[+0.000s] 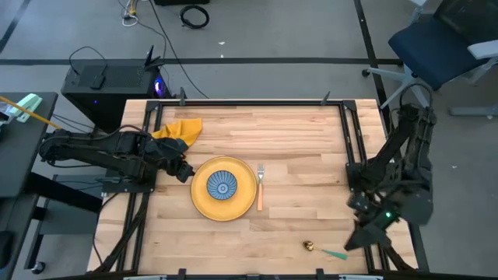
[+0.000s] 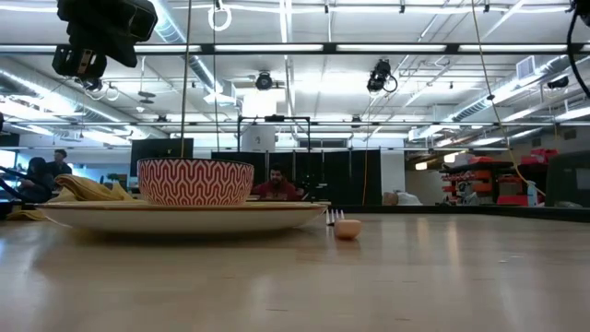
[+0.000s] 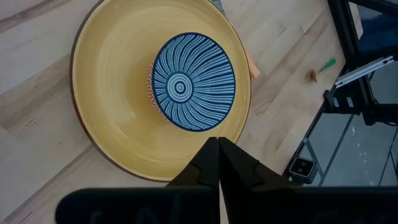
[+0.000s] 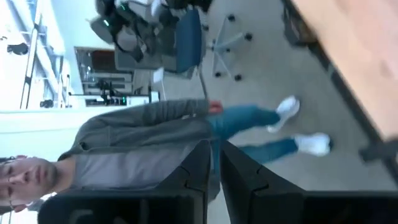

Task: Set table place
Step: Put the green spoon into the blue-patterned bowl

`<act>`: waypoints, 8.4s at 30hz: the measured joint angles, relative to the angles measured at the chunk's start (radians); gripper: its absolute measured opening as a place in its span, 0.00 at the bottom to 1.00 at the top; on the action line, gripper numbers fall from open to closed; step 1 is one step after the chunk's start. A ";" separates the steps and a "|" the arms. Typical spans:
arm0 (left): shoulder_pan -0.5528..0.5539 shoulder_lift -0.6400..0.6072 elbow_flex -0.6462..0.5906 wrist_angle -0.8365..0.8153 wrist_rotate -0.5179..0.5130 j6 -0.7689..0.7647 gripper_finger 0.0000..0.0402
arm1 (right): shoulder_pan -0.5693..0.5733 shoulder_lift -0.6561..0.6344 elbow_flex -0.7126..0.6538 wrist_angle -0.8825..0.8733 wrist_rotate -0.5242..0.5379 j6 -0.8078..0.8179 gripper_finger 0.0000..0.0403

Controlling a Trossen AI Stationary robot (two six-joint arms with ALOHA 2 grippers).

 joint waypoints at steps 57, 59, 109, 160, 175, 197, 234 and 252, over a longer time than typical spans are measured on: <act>0.000 0.000 0.000 0.000 0.000 0.000 0.02 | -0.094 0.738 -0.068 -0.219 -0.318 -0.211 0.28; 0.000 0.000 0.000 0.000 0.000 0.000 0.02 | -0.094 0.738 -0.071 -0.202 -0.318 -0.211 0.29; 0.000 0.000 0.000 0.000 0.000 0.000 0.02 | -0.125 0.736 -0.088 -0.194 -0.325 -0.211 0.02; 0.000 0.000 0.000 0.000 0.000 0.000 0.02 | -1.099 1.048 1.139 -0.712 -0.467 -1.393 0.00; 0.000 0.000 0.000 0.004 0.000 0.000 0.02 | -1.077 1.221 1.139 -0.708 -0.628 -1.231 0.00; 0.000 0.000 0.000 0.031 0.000 0.000 0.02 | -1.128 1.273 1.139 -0.732 -0.843 -1.100 0.00; 0.000 0.000 0.000 0.029 0.000 0.000 0.02 | -1.173 1.272 0.987 -0.519 -1.006 -0.927 0.00; 0.000 0.000 0.000 0.029 0.000 0.000 0.02 | -1.171 1.272 0.906 -0.482 -1.006 -0.888 0.00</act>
